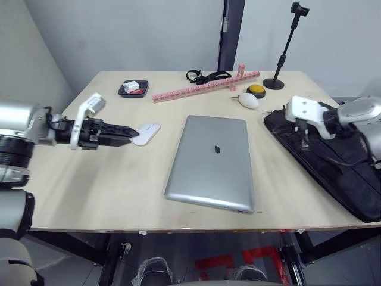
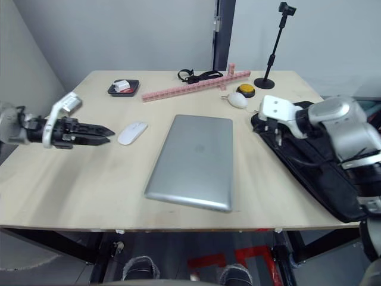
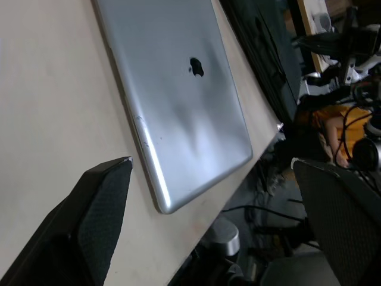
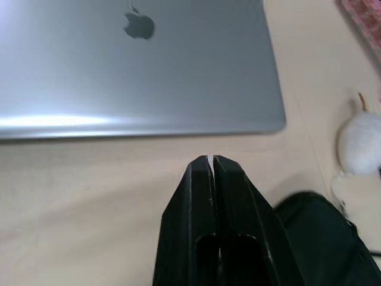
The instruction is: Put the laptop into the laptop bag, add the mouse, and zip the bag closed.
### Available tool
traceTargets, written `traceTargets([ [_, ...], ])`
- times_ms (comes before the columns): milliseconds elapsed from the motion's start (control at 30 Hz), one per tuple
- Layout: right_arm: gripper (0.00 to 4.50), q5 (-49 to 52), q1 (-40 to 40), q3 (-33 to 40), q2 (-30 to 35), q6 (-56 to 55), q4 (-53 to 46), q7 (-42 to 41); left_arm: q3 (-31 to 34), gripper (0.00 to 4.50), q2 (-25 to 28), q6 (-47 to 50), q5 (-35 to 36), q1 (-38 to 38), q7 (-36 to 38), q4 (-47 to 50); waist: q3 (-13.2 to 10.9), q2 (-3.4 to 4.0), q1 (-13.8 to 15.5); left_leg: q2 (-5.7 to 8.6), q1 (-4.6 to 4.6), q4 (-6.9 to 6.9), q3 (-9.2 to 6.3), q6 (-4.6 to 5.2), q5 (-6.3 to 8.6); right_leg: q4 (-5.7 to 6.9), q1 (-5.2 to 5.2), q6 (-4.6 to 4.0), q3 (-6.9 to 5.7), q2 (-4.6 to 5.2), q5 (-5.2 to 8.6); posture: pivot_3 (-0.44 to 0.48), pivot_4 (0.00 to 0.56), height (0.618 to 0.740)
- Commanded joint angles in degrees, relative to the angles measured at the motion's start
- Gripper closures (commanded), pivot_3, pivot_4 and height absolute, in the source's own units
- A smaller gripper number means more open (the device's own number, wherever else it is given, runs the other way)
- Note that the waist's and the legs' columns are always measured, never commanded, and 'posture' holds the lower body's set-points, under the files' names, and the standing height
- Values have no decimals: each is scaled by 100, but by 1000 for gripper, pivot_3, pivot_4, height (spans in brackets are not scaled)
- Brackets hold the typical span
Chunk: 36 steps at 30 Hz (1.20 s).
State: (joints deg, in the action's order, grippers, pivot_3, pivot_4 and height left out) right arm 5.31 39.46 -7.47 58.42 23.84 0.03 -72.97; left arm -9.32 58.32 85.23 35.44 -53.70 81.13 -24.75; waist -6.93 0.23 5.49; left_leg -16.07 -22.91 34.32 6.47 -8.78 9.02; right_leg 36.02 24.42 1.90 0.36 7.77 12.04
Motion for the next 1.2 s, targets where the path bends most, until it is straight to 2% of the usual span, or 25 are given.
traceTargets([
  [33,4463,-137,-64,-72,-65,75,-274,197,-151,0,-338,-130,-66,-191,-81,-429,0,0,18,0,0,1,0,0,0,0,0,0,0,0,0,0,150,740],
  [300,4463,-419,-327,-323,-325,92,-129,513,-408,0,-1212,-755,-407,-347,-240,-1120,0,-1,41,2,-2,-1,-5,-22,-12,-1,-5,1,-2,0,-1,0,150,740],
  [600,4463,-690,-521,-663,-837,-184,371,808,-265,0,-2380,-1790,-997,-787,-607,-2652,2,-3,47,2,0,2,-5,-22,-12,-2,-16,2,0,0,-2,0,150,740],
  [867,4463,-857,-543,-884,-1178,-395,801,879,-328,0,-2833,-2239,-1518,-925,-490,-3405,2,-4,45,3,-2,-3,-6,-22,-13,-6,-17,6,-2,0,-5,0,150,740],
  [1100,4463,-908,-580,-956,-1520,-518,1101,920,-115,0,-3164,-2206,-1649,-983,-478,-3648,3,-5,58,4,5,0,-7,-22,-13,-10,-29,6,-1,1,-5,0,150,740],
  [1200,4463,-917,-468,-941,-1680,-554,1229,963,-120,0,-3387,-1991,-1609,-903,-392,-3439,5,-6,40,4,19,0,-8,-21,-12,-13,-44,6,-1,1,-5,0,150,740],
])
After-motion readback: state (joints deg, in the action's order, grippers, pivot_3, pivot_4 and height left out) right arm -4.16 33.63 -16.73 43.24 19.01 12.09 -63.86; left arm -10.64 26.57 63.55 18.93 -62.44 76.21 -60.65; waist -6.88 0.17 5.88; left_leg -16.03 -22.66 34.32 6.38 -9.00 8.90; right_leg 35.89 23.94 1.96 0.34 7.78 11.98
